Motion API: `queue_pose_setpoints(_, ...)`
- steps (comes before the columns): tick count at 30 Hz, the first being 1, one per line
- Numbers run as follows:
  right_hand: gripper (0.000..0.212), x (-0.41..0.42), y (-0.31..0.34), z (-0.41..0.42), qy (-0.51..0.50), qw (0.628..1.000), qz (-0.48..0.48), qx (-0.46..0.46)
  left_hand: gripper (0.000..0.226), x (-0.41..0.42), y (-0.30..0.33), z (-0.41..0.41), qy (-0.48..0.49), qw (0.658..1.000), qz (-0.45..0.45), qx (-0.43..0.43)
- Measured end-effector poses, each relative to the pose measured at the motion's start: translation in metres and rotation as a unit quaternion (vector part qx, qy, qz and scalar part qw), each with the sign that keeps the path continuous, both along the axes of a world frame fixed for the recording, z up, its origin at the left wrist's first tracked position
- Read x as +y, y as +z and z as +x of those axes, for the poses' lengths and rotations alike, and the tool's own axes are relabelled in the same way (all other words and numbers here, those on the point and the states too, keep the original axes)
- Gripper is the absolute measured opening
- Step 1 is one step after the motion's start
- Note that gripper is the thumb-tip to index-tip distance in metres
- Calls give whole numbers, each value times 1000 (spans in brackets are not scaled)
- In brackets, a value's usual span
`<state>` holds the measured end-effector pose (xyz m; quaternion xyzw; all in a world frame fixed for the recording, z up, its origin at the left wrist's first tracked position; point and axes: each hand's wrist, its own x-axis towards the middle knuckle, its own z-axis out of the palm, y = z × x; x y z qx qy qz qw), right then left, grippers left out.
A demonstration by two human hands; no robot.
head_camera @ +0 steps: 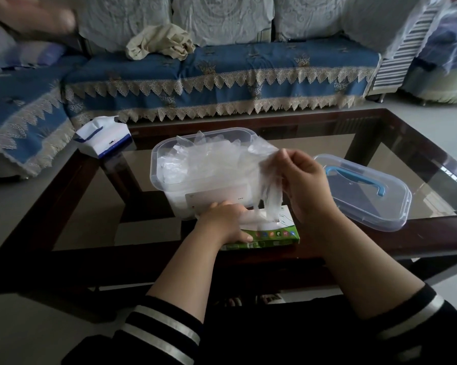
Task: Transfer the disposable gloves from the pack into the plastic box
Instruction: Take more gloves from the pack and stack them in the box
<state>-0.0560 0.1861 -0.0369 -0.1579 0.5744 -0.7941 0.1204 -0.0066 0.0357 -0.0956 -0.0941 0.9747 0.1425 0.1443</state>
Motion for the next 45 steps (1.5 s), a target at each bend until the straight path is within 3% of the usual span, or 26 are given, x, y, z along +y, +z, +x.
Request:
queue_pose_setpoints(3,25,3,5,-3,9,995,-69,-67,49,0,21,8,41,998,39,28)
queue_pose_setpoints(5,26,3,7,-4,24,992,-85,-92,26,-3,39,15,105,981,113,121)
queue_pose_setpoints(7,26,3,8,-4,27,992,-83,-94,18,-2,59,24,142,941,181,247)
queue_pose_setpoints(10,25,4,10,-2,14,996,-48,-73,36,0,86,35,155,865,298,374)
queue_pose_setpoints(12,22,2,8,1,-8,999,-19,-44,62,1,95,37,116,848,354,378)
queue_pose_setpoints(14,18,1,7,5,-39,999,13,1,82,4,95,32,103,860,352,355)
queue_pose_setpoints(16,13,-1,7,8,-70,994,58,62,85,8,95,24,102,878,319,342)
queue_pose_setpoints(20,10,-6,6,12,-75,978,124,152,37,15,101,12,111,872,275,389)
queue_pose_setpoints(22,24,-6,5,13,-69,975,133,164,24,12,102,9,88,868,288,395)
queue_pose_setpoints(25,67,2,7,7,-19,985,128,113,18,4,108,8,22,879,300,369)
queue_pose_setpoints(28,97,9,10,-4,102,977,183,40,29,-5,112,7,-19,889,297,348)
queue_pose_setpoints(30,106,12,9,-10,200,970,131,-35,37,-7,113,5,-23,892,301,337)
queue_pose_setpoints(33,60,11,11,-10,244,965,49,-83,40,-14,113,3,-4,894,307,327)
queue_pose_setpoints(38,70,14,17,-19,110,990,-40,-84,40,-32,114,-4,70,878,297,369)
queue_pose_setpoints(45,46,13,8,-41,-109,993,-6,-42,38,-55,108,-16,164,881,179,407)
